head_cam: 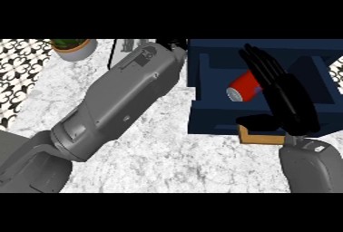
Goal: Pick up the can, place it into the drawer and close the drawer
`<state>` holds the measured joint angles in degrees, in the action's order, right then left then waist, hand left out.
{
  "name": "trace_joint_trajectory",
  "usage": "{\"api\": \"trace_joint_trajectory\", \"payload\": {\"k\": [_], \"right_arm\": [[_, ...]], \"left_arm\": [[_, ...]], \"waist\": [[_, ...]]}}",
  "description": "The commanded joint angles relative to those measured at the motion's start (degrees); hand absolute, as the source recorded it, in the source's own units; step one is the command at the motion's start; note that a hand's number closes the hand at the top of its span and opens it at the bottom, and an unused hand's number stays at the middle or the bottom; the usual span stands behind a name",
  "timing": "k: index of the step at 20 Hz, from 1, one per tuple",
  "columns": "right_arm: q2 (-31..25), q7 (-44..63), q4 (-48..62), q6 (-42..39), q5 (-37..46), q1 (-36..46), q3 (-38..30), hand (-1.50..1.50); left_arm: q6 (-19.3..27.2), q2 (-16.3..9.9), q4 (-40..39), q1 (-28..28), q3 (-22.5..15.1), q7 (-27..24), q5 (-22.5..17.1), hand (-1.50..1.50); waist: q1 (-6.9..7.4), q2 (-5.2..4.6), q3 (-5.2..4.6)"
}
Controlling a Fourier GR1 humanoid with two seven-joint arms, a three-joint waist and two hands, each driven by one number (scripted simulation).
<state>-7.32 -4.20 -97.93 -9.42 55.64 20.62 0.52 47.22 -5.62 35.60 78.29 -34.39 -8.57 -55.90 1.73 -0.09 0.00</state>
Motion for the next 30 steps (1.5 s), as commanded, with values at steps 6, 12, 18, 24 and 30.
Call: {"api": "trace_joint_trajectory", "payload": {"k": [6,12,18,24,30], "right_arm": [[-1.1,-1.31,23.72,10.52,10.09,11.03,-0.09,-1.5],[1.01,-1.64,42.74,21.56,14.94,16.89,-1.08,-1.5],[2.56,-1.58,55.56,33.41,18.92,21.25,-2.34,-1.5],[2.34,-1.76,63.18,40.14,19.29,24.84,-5.22,-1.5],[-0.9,-2.93,72.72,43.23,19.36,34.7,-8.69,-1.5]], "left_arm": [[0.23,-8.53,8.04,-3.17,-0.72,6.49,3.18,-1.5],[1.18,-10.2,14.84,-9.66,-0.9,6.08,4.8,-1.5],[-0.1,-13.46,14.26,-5.87,1.26,11.28,5.37,-1.5],[1.84,-15.91,22.17,-11.78,1.08,12.14,6.62,-1.5],[1.59,-17.97,24.9,-11.65,0.88,14.02,7.99,-1.5]], "waist": [[0.44,0.15,0.02],[1.58,-0.12,0.03],[0.62,-0.61,0.1],[1.47,-0.49,0.08],[2.99,-1.08,0.11]]}}
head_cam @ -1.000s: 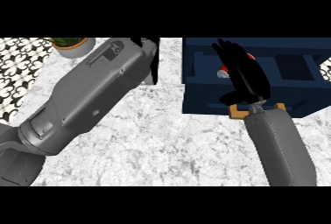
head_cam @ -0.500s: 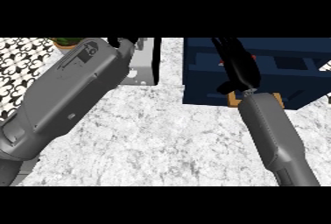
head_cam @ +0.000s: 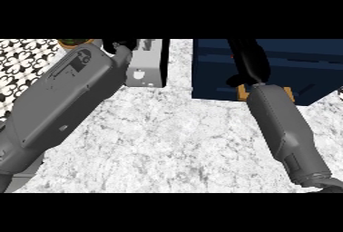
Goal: Pick up the can, place it into the drawer and close the drawer
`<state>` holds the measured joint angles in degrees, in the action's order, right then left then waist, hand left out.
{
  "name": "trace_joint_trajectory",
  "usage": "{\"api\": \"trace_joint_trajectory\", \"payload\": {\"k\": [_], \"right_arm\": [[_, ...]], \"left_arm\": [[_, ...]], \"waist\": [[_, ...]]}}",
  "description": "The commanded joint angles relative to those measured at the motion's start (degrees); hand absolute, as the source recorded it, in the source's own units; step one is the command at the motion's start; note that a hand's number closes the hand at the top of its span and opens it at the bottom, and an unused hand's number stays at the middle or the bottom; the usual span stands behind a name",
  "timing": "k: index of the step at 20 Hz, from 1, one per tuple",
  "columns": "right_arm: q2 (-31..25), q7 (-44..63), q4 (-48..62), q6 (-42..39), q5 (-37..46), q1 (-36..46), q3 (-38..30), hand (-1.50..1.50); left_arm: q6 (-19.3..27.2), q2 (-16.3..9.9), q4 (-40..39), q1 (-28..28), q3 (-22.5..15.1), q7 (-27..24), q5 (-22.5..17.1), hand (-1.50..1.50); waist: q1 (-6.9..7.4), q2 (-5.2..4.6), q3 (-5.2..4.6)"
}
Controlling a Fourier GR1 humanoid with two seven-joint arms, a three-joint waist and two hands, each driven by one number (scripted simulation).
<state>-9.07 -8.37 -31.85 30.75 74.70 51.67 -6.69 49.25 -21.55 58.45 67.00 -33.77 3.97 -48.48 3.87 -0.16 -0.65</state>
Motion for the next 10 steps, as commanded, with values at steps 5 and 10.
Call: {"api": "trace_joint_trajectory", "payload": {"k": [5,10], "right_arm": [[-0.61,1.38,12.11,7.88,0.48,7.42,-3.49,-1.5],[-3.08,0.86,15.38,9.51,0.42,11.08,-4.76,-1.5]], "left_arm": [[-0.18,-2.59,4.45,-1.19,0.39,3.08,1.32,-1.5],[-1.5,-3.91,7.22,-3.86,0.88,2.11,1.97,-1.5]], "waist": [[0.92,-1.25,0.78],[1.55,-1.72,0.77]]}}
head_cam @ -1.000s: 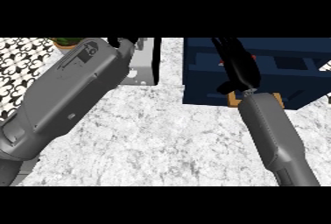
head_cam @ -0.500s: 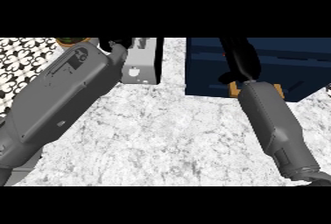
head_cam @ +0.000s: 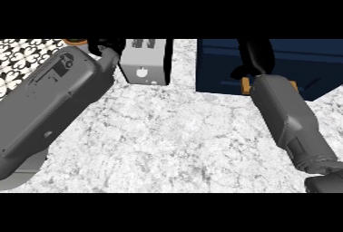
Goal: Pick up the can, place it into the drawer and close the drawer
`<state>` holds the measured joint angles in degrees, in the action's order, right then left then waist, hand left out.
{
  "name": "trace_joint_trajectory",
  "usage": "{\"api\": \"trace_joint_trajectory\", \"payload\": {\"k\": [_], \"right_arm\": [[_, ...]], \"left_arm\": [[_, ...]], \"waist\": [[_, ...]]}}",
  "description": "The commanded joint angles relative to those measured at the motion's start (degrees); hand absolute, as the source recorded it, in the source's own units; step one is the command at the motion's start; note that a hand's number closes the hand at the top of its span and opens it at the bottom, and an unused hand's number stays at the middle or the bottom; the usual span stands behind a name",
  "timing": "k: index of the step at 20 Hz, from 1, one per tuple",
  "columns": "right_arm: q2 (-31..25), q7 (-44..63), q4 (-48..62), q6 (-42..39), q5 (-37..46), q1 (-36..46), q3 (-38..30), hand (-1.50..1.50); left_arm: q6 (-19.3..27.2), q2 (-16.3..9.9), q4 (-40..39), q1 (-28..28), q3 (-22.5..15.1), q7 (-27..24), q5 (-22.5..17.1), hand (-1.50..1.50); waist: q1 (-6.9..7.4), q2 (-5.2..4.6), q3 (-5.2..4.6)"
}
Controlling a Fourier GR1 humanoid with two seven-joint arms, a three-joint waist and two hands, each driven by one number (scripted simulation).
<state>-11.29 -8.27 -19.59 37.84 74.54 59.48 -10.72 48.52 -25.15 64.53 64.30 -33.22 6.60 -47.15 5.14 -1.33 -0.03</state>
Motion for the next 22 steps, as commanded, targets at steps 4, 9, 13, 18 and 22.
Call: {"api": "trace_joint_trajectory", "payload": {"k": [4,9,13,18,22], "right_arm": [[-3.17,1.6,4.77,-0.94,0.28,8.23,-1.59,-1.5],[-3.18,3.19,7.16,-1.93,0.19,10.49,-2.32,-1.5],[-2.77,-4.3,8.15,-6.79,-4.2,11.72,-5.57,-1.5],[1.71,-10.22,7.98,-11.35,-16.14,11.65,-16.29,-1.5],[2.59,-13.05,8.05,-13.3,-22.38,11.25,-22.46,-1.5]], "left_arm": [[0.57,-1.33,3.76,-1.87,0.14,1.2,1.01,-1.5],[0.31,-1.79,4.28,-1.63,0.31,2.92,1.26,-1.5],[-0.45,-3.11,6.46,-2.23,1.02,3.35,1.08,-1.5],[0.24,-2.45,6.56,-2.54,0.15,2.98,2.06,-1.5],[1.66,-2.81,7.71,-2.75,0.17,4.15,2.22,-1.5]], "waist": [[1.18,-0.5,0.15],[1.21,-0.72,0.17],[1.89,-0.79,0.25],[1.12,-0.62,0.46],[1.56,-0.5,0.43]]}}
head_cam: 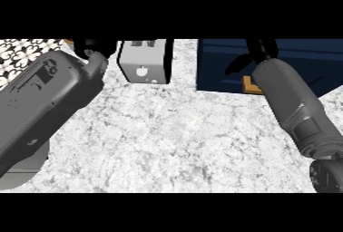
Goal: Pick up the can, place it into the drawer and close the drawer
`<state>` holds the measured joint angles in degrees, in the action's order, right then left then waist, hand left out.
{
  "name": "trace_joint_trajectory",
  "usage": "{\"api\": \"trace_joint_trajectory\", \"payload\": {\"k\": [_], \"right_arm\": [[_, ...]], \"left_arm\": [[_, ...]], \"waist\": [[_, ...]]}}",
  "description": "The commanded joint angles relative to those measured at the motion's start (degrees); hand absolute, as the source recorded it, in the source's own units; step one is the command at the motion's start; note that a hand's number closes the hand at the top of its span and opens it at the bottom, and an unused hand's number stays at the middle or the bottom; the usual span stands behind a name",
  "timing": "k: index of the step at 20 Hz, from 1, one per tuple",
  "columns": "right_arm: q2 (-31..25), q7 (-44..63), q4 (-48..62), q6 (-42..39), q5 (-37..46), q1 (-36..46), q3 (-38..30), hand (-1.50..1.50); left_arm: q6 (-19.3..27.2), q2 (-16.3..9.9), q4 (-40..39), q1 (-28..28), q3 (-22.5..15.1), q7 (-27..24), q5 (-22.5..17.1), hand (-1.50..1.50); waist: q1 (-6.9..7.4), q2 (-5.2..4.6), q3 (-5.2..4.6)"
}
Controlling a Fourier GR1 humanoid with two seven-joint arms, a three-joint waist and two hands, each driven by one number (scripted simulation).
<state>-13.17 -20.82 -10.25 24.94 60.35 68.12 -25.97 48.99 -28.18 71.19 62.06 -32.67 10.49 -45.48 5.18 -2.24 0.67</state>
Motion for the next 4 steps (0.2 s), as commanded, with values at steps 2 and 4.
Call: {"api": "trace_joint_trajectory", "payload": {"k": [2,4], "right_arm": [[2.36,-2.92,-1.56,-3.01,-9.02,3.93,-8.04,-1.5],[1.26,-4.43,-1.38,-4.18,-10.2,3.66,-9.22,-1.5]], "left_arm": [[0.41,0.73,0.79,-1.77,-0.71,-0.62,0.98,-1.5],[0.88,-0.13,2.14,-0.77,-0.15,1.13,0.74,-1.5]], "waist": [[0.82,0.09,-0.39],[0.85,0.32,-0.4]]}}
